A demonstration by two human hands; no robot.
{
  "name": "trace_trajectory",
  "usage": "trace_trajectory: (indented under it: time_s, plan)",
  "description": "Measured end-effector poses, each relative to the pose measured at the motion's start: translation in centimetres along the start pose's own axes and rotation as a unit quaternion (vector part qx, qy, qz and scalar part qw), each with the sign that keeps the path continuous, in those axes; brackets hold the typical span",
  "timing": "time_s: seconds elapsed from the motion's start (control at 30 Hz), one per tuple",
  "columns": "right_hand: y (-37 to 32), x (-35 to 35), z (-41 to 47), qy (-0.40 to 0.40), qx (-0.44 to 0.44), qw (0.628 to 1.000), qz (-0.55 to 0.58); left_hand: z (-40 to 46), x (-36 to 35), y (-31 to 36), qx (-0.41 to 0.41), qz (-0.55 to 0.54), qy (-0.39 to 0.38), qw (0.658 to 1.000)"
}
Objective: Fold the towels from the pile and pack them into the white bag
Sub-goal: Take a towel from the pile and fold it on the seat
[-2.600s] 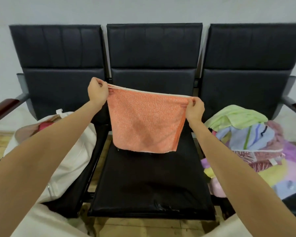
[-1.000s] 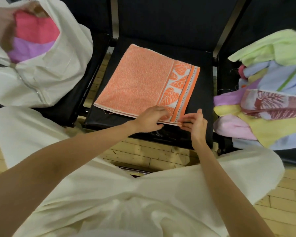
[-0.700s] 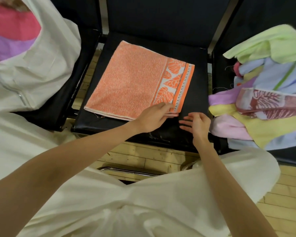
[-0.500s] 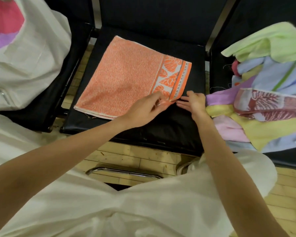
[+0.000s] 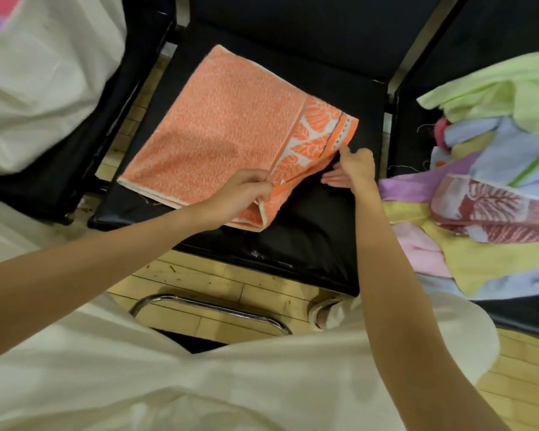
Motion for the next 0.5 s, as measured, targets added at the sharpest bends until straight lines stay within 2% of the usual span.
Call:
trace_trajectory:
  time_s: [0.17, 0.37, 0.5]
  plan:
    - [-0.9, -1.1, 0.9, -0.034, -0.001, 0.991, 0.131, -0.8, 0.8, 0.8, 0.018, -0.006, -0.017, 1.0]
    - [-1.8, -1.6, 1.7, 0.042, 0.06, 0.984, 0.165, -1.6, 0.5, 1.2, 0.057, -0.001, -0.061, 0.997]
    - [-4.0, -2.4, 1.0, 0.079, 0.147, 0.97, 0.179, -1.8, 0.4, 1.5, 0.102, -0.031, -0.096, 0.99]
Point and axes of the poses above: each hand's wrist, its own z-axis towards the middle knuckle, its own x-axis out of the back of the hand, y = z × x, the point moved 1 cm from there along z, towards the middle knuckle, and after that the axes turned 14 degrees about z, right-handed, at the moved point
